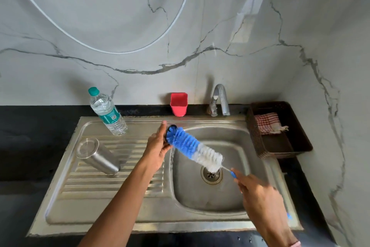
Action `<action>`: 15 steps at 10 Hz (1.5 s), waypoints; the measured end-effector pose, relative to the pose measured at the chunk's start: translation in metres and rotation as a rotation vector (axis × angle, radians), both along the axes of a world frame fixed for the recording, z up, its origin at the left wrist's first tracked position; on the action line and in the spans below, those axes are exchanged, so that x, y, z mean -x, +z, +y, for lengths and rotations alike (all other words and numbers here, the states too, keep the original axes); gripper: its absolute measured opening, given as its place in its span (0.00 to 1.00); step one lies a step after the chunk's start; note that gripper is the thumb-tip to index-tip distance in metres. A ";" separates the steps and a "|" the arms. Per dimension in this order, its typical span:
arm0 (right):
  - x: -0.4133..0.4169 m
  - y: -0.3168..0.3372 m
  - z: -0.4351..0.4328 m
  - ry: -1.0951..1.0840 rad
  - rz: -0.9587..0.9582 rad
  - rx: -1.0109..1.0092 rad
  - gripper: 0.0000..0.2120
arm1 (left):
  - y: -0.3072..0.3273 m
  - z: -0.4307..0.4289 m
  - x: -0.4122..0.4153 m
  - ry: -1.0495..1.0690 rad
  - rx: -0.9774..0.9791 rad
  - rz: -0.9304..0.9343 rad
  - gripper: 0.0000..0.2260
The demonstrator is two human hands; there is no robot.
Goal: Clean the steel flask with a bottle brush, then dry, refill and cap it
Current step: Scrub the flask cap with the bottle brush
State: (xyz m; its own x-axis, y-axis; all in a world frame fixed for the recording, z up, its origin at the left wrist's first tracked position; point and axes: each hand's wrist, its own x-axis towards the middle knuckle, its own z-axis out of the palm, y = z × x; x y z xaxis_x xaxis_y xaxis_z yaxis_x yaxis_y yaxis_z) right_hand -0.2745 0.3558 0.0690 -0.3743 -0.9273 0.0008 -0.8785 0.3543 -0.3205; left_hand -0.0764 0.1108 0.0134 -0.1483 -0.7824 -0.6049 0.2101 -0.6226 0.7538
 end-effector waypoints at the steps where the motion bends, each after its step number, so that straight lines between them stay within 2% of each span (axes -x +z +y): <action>1: 0.003 0.005 0.002 0.121 0.264 0.135 0.29 | 0.000 -0.002 0.006 -0.134 0.056 -0.152 0.22; 2: 0.002 0.007 0.004 0.185 0.406 0.270 0.28 | -0.001 -0.004 0.008 -0.190 -0.007 -0.227 0.26; 3: -0.007 0.004 0.001 0.174 0.353 0.103 0.29 | -0.003 -0.001 0.010 -0.191 -0.033 -0.219 0.25; 4: -0.009 0.007 -0.013 -0.004 -0.277 -0.247 0.12 | -0.006 0.001 0.010 -0.188 0.052 -0.176 0.22; 5: -0.005 0.005 -0.021 -0.249 -1.372 -0.431 0.14 | -0.006 0.001 0.008 -0.269 0.139 -0.151 0.14; 6: -0.005 0.008 -0.025 -0.292 -1.470 -0.421 0.14 | -0.006 -0.004 0.008 -0.234 0.150 -0.106 0.15; 7: -0.008 -0.005 -0.014 0.079 -0.328 -0.289 0.04 | -0.011 -0.005 0.012 -0.126 0.154 -0.171 0.18; 8: -0.012 -0.011 -0.023 0.175 0.093 -0.267 0.09 | -0.013 -0.003 0.017 -0.071 0.135 -0.155 0.20; 9: -0.010 -0.008 -0.033 0.033 -0.781 -0.301 0.06 | -0.006 -0.007 0.021 -0.078 0.149 -0.129 0.28; 10: -0.008 -0.002 -0.043 -0.309 -1.702 -0.287 0.10 | 0.000 -0.015 0.023 -0.043 0.140 -0.060 0.23; 11: -0.006 -0.006 -0.040 -0.052 -0.860 -0.163 0.07 | 0.000 -0.019 0.020 0.002 0.164 -0.111 0.24; 12: -0.010 -0.012 -0.034 0.079 0.061 -0.166 0.02 | -0.007 -0.015 0.019 0.022 0.167 -0.142 0.30; 13: -0.012 -0.016 -0.034 0.090 -0.223 -0.186 0.02 | -0.004 -0.008 0.023 0.018 0.167 -0.089 0.21; 14: -0.004 -0.007 -0.042 -0.314 -1.418 -0.290 0.12 | -0.002 -0.007 0.020 -0.053 0.166 -0.082 0.16; 15: 0.001 -0.004 -0.045 -0.289 -1.367 -0.215 0.15 | 0.001 -0.011 0.014 -0.090 0.187 -0.099 0.17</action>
